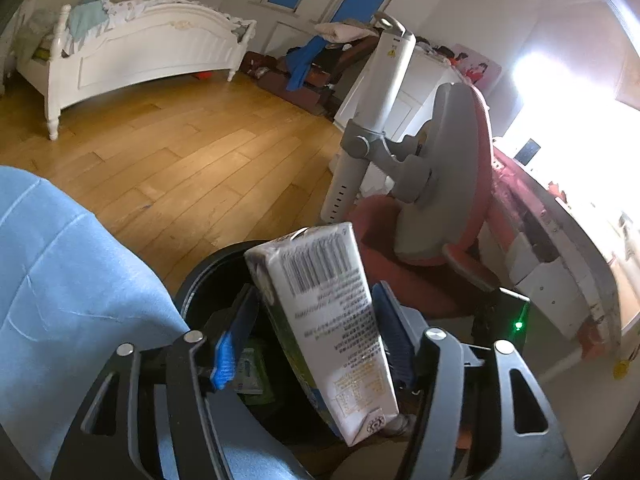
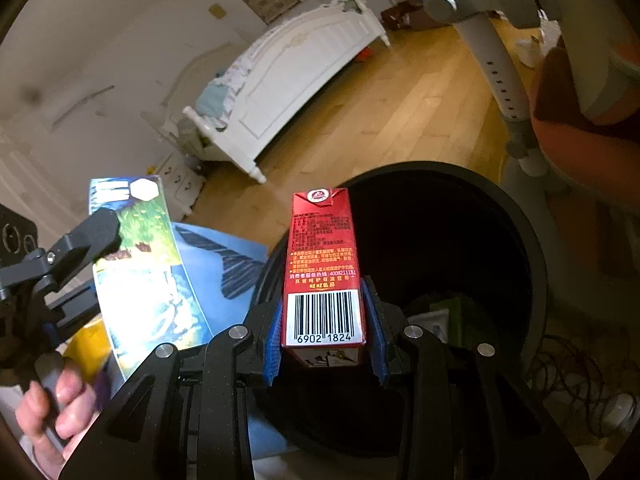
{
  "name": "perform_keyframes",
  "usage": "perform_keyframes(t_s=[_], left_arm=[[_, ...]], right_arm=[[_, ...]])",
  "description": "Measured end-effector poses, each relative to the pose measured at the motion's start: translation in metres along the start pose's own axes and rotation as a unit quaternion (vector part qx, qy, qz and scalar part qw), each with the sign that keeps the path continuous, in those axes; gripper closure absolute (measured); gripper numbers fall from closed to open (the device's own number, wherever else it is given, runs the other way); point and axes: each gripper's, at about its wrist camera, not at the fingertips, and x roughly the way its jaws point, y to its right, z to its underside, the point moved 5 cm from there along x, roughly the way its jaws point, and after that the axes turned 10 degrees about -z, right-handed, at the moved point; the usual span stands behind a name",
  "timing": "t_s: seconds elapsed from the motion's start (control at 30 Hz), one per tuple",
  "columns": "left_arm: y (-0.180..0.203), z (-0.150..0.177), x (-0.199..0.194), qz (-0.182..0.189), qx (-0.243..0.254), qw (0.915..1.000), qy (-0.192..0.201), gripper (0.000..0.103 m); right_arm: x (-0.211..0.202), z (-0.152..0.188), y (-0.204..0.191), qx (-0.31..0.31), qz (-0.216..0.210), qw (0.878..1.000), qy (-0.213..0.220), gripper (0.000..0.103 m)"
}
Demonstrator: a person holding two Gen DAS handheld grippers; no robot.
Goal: Collect trash
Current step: 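Carry both cartons over the black bin and open both tools, then move both open tools back over the table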
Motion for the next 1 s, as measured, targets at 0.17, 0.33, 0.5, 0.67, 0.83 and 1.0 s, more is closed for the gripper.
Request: perform_keyframes(t_s=[0.17,0.33,0.5,0.67,0.83,1.0], left_arm=[[0.004,-0.005,-0.017,-0.015,0.015,0.9994,0.029,0.011],[-0.001,-0.004,-0.045,-0.019,0.003,0.9989,0.042,0.010],[-0.023,0.003,-0.091,-0.041,-0.019,0.9962,0.074,0.006],[-0.067,0.014,-0.144,-0.079,-0.049,0.9900,0.105,0.006],[-0.133,0.035,-0.204,-0.152,-0.085,0.9755,0.134,0.006],[-0.210,0.061,-0.249,-0.231,-0.124,0.9548,0.140,0.005]], right_arm=[[-0.012,-0.004,0.000,0.000,0.004,1.000,0.019,0.030],[-0.020,-0.008,-0.016,-0.012,-0.002,1.000,0.026,0.027],[-0.018,-0.005,-0.062,-0.056,-0.024,0.998,0.016,0.027],[-0.003,0.001,-0.128,-0.120,-0.055,0.991,-0.010,0.025],[0.017,0.017,-0.215,-0.199,-0.091,0.975,-0.049,0.024],[0.047,0.041,-0.301,-0.284,-0.116,0.946,-0.104,0.024]])
